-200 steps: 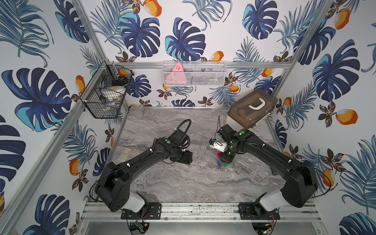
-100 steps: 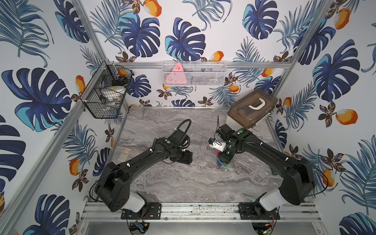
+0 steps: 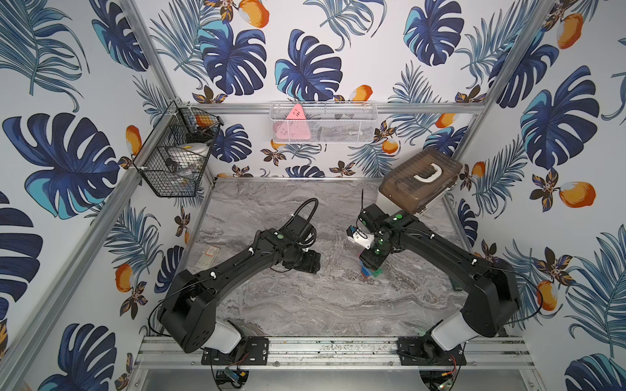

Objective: Assemble a spoon with lego
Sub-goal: Pick up the lego brick from the center of the board.

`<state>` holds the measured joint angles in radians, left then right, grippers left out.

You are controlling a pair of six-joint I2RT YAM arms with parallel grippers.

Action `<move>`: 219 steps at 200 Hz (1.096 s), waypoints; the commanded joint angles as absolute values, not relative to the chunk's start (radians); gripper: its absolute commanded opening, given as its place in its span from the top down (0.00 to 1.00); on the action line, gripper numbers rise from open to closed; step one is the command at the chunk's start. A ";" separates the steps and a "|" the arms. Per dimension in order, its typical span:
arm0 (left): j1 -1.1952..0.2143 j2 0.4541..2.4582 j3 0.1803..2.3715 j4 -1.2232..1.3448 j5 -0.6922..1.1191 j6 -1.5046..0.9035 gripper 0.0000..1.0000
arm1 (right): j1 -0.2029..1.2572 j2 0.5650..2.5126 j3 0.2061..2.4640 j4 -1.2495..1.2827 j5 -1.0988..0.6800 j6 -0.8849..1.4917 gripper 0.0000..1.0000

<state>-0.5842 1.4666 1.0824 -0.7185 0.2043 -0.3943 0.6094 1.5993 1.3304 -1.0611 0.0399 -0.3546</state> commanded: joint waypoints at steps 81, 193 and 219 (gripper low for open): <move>-0.585 1.459 1.075 -0.729 0.195 -0.391 0.27 | 0.611 1.678 1.340 -1.092 0.044 -0.266 0.39; -0.585 1.457 1.078 -0.735 0.190 -0.388 0.27 | 0.611 1.708 1.336 -1.089 0.035 -0.265 0.53; -0.584 1.456 1.079 -0.739 0.189 -0.388 0.27 | 0.611 1.709 1.340 -1.093 0.037 -0.267 0.60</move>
